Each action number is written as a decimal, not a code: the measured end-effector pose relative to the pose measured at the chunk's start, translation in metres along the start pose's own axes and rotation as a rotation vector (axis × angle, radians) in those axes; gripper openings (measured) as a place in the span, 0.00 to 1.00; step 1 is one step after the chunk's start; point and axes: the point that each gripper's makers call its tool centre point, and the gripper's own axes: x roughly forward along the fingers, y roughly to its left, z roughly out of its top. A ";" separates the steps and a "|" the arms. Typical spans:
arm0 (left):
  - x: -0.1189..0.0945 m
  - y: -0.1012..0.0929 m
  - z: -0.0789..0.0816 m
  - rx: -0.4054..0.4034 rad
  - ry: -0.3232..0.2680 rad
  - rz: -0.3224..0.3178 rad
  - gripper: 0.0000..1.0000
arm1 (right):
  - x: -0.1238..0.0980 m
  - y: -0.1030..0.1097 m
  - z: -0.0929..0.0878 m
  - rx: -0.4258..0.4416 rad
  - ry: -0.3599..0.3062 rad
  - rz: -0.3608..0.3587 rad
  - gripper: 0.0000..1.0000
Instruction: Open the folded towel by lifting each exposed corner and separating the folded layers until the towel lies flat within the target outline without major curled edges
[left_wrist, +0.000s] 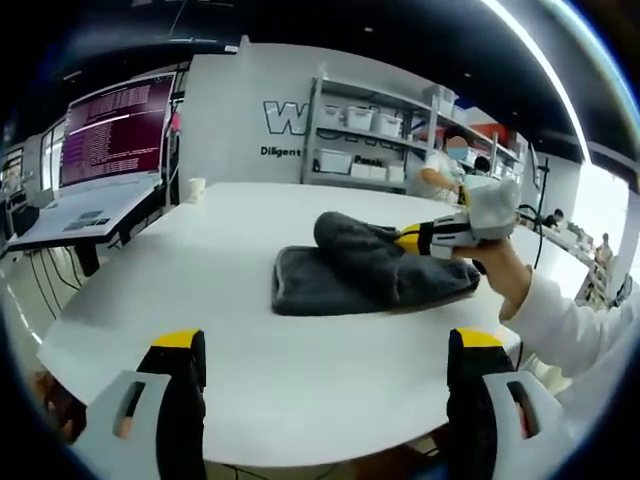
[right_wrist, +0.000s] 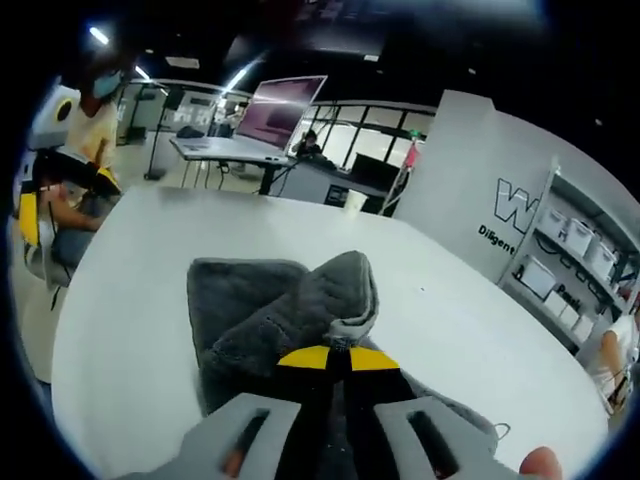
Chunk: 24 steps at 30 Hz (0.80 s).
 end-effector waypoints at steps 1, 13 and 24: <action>0.000 0.000 0.000 0.000 0.001 0.000 1.00 | -0.001 -0.004 -0.002 0.003 0.002 -0.006 0.00; 0.003 -0.003 0.001 0.004 0.007 -0.001 1.00 | -0.024 -0.040 -0.021 0.015 0.022 -0.082 0.00; 0.005 -0.008 0.001 0.011 0.012 -0.009 1.00 | -0.049 -0.064 -0.043 0.026 0.044 -0.148 0.00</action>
